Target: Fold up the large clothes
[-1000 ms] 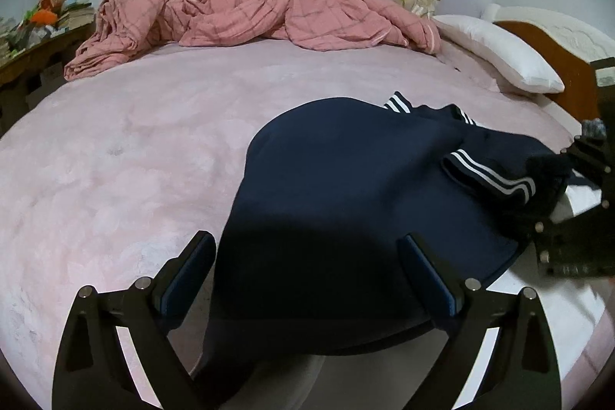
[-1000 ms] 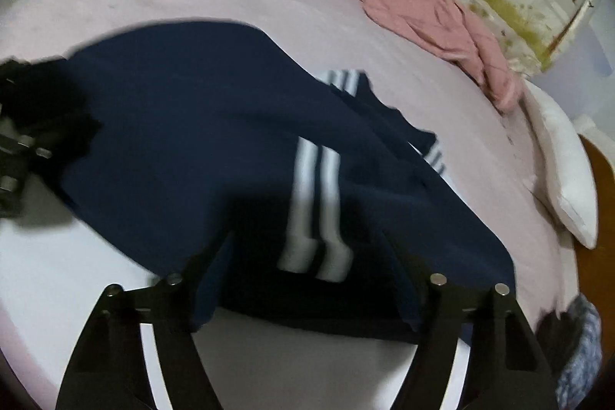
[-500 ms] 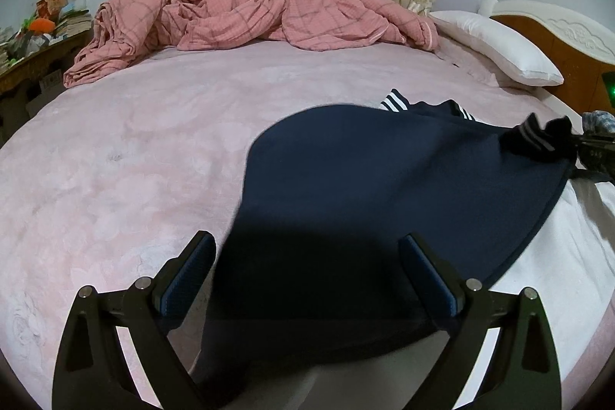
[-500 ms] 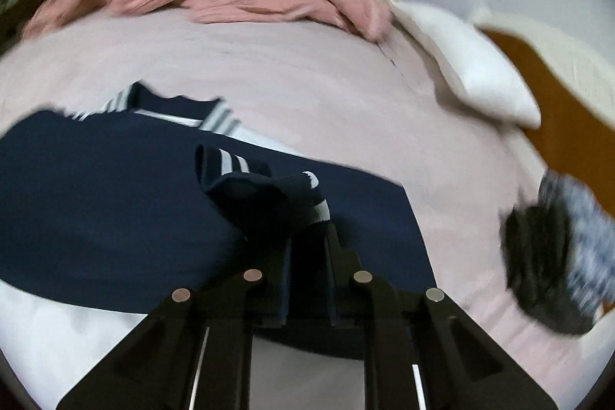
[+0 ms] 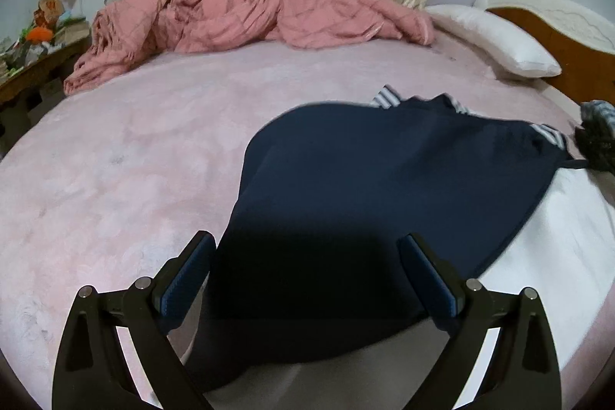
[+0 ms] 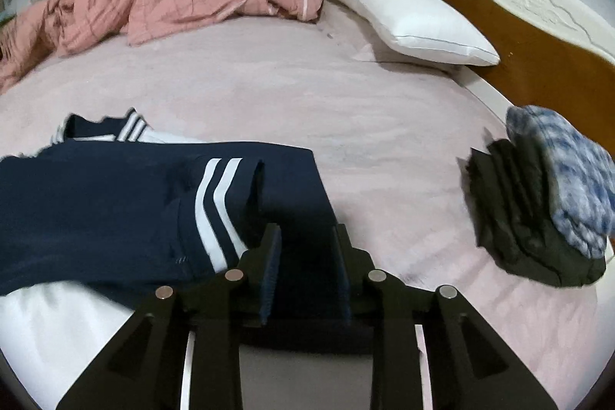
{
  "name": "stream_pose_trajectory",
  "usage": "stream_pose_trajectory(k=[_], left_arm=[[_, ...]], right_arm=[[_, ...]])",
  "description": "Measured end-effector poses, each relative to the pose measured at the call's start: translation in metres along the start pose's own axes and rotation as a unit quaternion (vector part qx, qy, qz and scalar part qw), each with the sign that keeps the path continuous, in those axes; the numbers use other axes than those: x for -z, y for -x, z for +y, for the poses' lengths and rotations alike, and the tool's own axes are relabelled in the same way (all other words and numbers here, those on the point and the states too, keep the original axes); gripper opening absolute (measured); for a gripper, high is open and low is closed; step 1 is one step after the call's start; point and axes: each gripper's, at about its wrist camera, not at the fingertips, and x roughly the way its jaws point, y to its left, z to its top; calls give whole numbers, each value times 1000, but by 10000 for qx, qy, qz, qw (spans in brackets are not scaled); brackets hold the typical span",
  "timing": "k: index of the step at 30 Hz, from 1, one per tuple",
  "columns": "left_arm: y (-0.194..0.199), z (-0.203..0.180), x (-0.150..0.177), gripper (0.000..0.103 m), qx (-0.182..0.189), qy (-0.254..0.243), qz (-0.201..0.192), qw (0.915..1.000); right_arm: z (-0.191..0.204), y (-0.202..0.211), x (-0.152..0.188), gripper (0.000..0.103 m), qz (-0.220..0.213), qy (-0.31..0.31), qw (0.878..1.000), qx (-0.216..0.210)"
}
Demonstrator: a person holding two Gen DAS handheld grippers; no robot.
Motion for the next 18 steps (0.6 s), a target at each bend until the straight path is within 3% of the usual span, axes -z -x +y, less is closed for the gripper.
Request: stream_pose_trajectory(k=[2,4,7,8,10,12,14,18], left_arm=[[17,-2,-2,97,28,28,-218,9998],[33,-3,-4,97,224,198,-345,9990],[64,-8,-7,97,451,413,-607,9963],[75,-13,-9,97,461,365,-728,9956],[97,-25,-9,97,439,154,-932,9946],[117,-38,-4,97,401,15,-1104,9931],[135,-51,7,103,404,-84,-1223,9916],[154,-75,22,103,493,-269,-1224,9909]], right_arm=[[-7,23,10,34,-161,-150,9993,-308],[-7,48,22,48,-336,-175,9976,-584],[-1,90,46,57,-714,-56,9942,-801],[2,102,53,60,-809,-15,9928,-883],[8,127,69,77,-996,13,9894,-1060],[10,144,83,87,-1148,-66,9863,-1179],[12,160,101,87,-1259,-207,9829,-1324],[18,173,125,89,-1314,-158,9825,-1312]])
